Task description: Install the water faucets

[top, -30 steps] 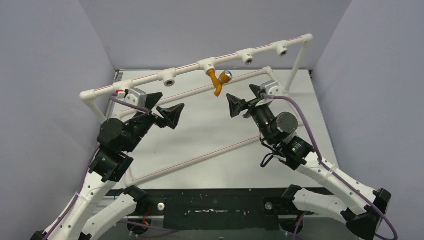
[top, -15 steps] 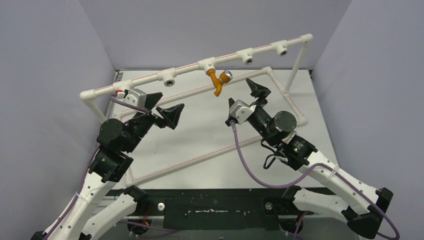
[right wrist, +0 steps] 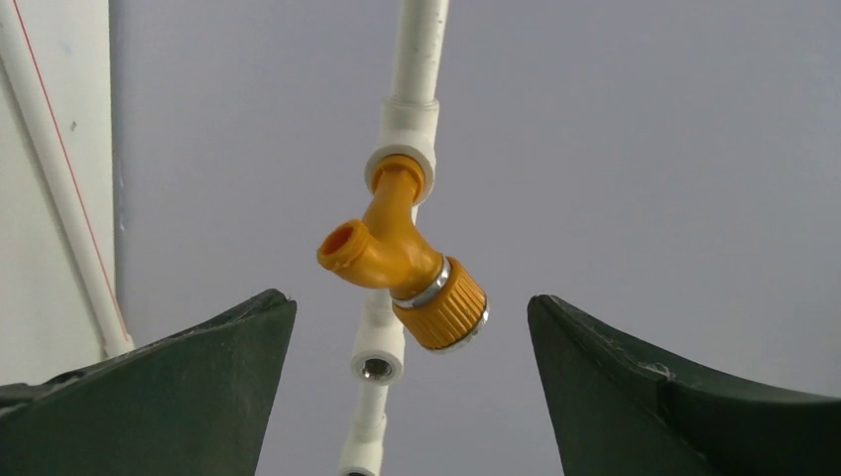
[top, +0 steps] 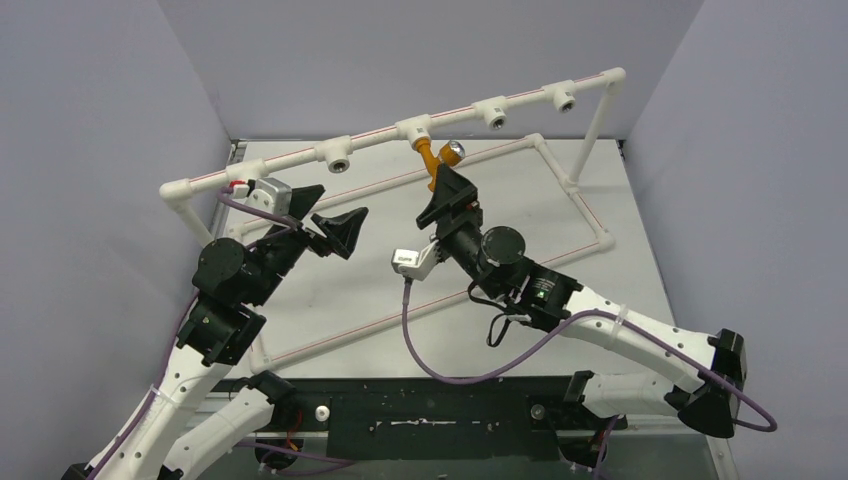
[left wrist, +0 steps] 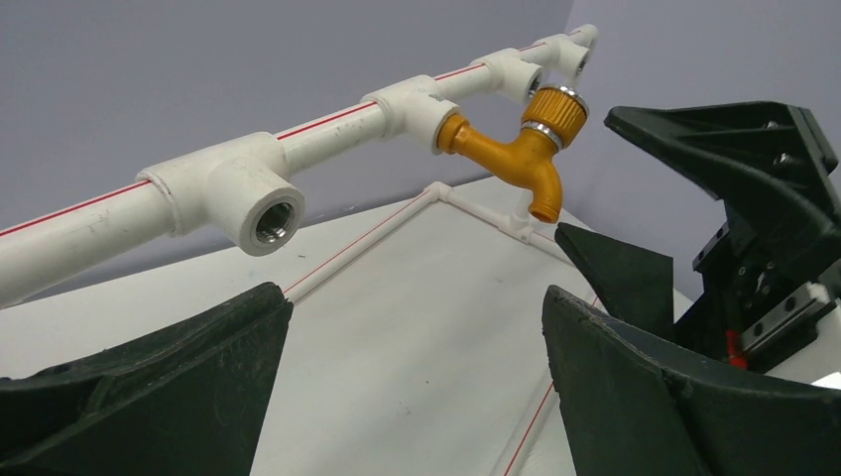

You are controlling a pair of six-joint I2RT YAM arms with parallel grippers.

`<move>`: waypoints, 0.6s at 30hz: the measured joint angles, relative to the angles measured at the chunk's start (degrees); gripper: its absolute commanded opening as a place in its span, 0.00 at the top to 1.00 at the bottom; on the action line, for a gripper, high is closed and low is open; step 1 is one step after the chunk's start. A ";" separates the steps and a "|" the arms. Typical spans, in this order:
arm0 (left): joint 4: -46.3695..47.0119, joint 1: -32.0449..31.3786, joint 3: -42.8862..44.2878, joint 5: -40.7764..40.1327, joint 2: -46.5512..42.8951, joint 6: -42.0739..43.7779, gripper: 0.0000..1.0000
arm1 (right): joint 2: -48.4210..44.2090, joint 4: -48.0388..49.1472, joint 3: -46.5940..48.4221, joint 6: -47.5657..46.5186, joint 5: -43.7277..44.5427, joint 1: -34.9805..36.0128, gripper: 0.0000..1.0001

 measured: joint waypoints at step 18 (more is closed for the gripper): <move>0.00 -0.66 0.00 -0.02 -0.57 0.00 0.03 | 10.95 10.82 0.00 -24.39 9.16 -1.18 0.47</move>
